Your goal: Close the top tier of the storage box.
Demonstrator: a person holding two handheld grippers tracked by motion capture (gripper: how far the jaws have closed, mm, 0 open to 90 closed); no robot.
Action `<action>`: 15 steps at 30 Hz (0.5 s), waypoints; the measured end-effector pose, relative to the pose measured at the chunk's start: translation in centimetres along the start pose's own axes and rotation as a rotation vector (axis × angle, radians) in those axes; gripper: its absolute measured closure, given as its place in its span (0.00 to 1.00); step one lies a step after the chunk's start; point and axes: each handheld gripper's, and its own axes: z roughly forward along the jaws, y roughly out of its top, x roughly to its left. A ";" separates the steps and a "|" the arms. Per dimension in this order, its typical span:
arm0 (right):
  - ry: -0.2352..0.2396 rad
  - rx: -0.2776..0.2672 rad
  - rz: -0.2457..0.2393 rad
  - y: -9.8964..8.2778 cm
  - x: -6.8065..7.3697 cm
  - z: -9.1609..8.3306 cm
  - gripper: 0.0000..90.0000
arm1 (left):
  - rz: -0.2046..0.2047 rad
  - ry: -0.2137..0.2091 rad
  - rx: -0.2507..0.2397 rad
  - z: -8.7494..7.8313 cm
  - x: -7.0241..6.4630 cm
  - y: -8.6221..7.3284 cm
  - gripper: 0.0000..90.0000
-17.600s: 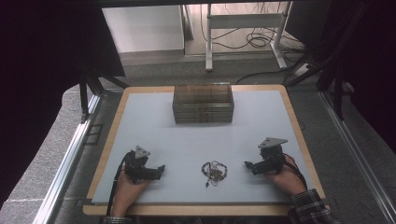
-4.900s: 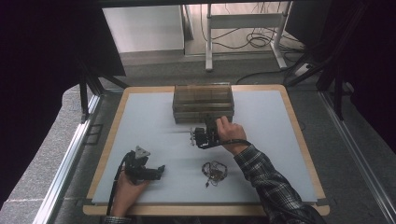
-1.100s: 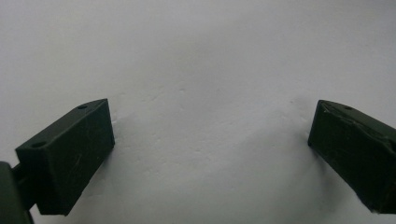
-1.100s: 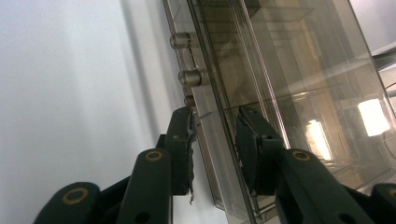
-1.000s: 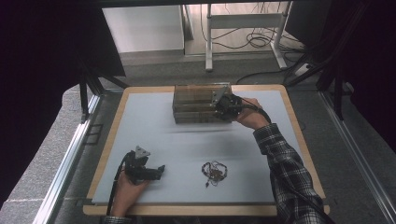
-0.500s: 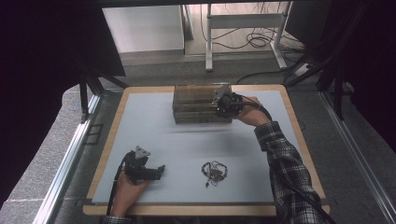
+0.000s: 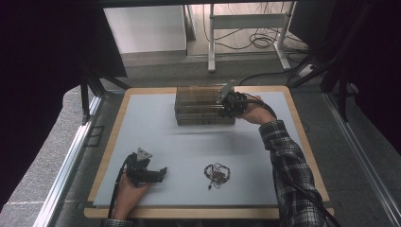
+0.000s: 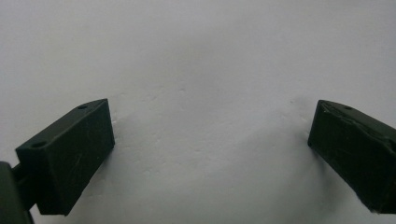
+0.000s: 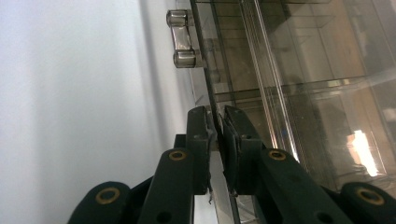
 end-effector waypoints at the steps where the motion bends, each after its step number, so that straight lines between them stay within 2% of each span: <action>1: 0.006 -0.001 -0.001 0.0 -0.1 0.0 0.90 | 0.000 0.000 0.000 0.0 0.0 0.0 0.01; 7: 0.042 -0.008 -0.013 0.0 -0.3 0.0 0.93 | 0.000 0.000 0.000 0.0 0.0 0.0 0.01; 15: 0.063 -0.009 -0.020 0.0 -0.4 -0.2 0.94 | 0.000 0.000 0.000 0.0 0.0 0.0 0.01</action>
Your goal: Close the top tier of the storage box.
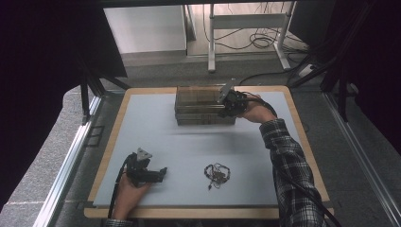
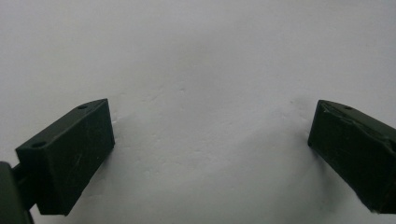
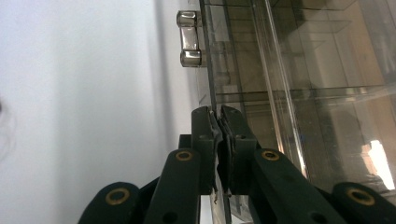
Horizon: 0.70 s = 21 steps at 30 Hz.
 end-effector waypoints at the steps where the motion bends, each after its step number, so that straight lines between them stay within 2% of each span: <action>1: 0.002 0.000 -0.001 0.0 0.0 0.0 0.94 | 0.000 0.000 0.000 0.0 0.0 0.0 0.01; 21: 0.027 -0.007 -0.029 -0.2 0.9 -0.6 0.94 | 0.003 0.000 -0.001 0.0 0.0 0.0 0.01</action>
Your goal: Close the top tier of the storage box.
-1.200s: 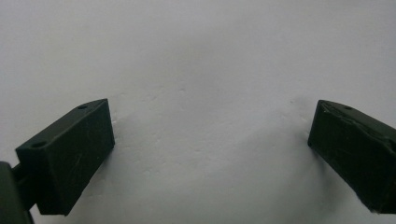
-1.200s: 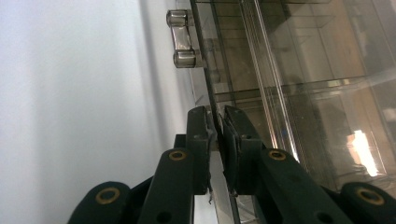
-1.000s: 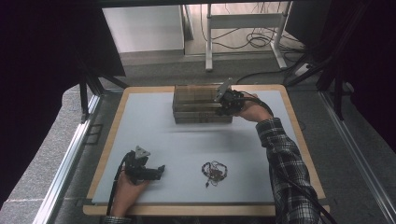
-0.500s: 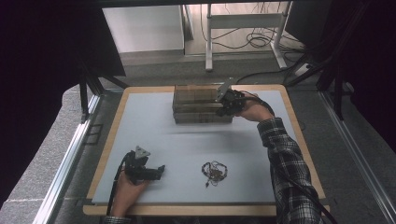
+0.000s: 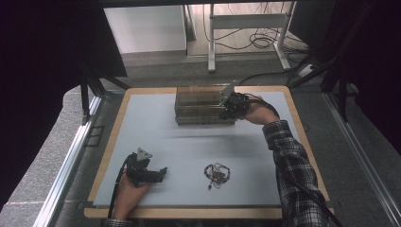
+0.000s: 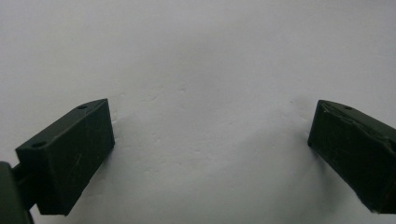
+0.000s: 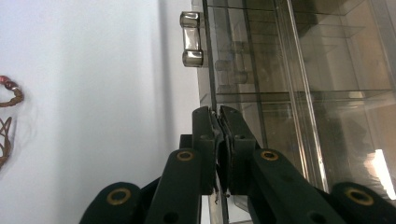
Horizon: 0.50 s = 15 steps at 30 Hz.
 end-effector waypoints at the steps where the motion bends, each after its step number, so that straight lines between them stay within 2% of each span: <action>1: 0.001 -0.001 -0.002 0.0 0.0 0.0 0.94 | 0.000 0.000 0.000 0.0 0.0 0.0 0.01; 15: 0.005 -0.001 -0.035 0.0 0.9 -0.3 0.95 | 0.000 0.001 0.001 0.0 0.0 0.0 0.01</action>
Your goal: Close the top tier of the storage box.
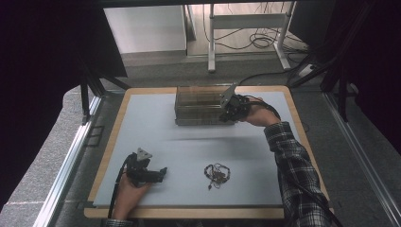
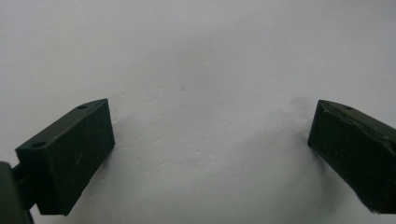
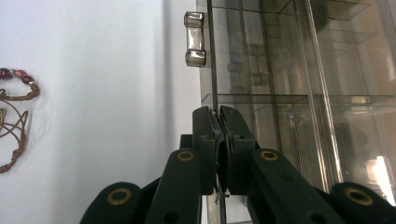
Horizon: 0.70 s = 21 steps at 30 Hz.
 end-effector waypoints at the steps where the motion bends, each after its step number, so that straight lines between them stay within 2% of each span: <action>1: 0.001 0.001 -0.002 0.0 0.1 0.0 0.95 | 0.000 0.000 0.000 0.0 0.0 0.0 0.01; 21: 0.008 0.016 -0.042 0.3 1.3 -0.2 0.95 | -0.001 0.000 0.000 0.0 0.0 0.0 0.01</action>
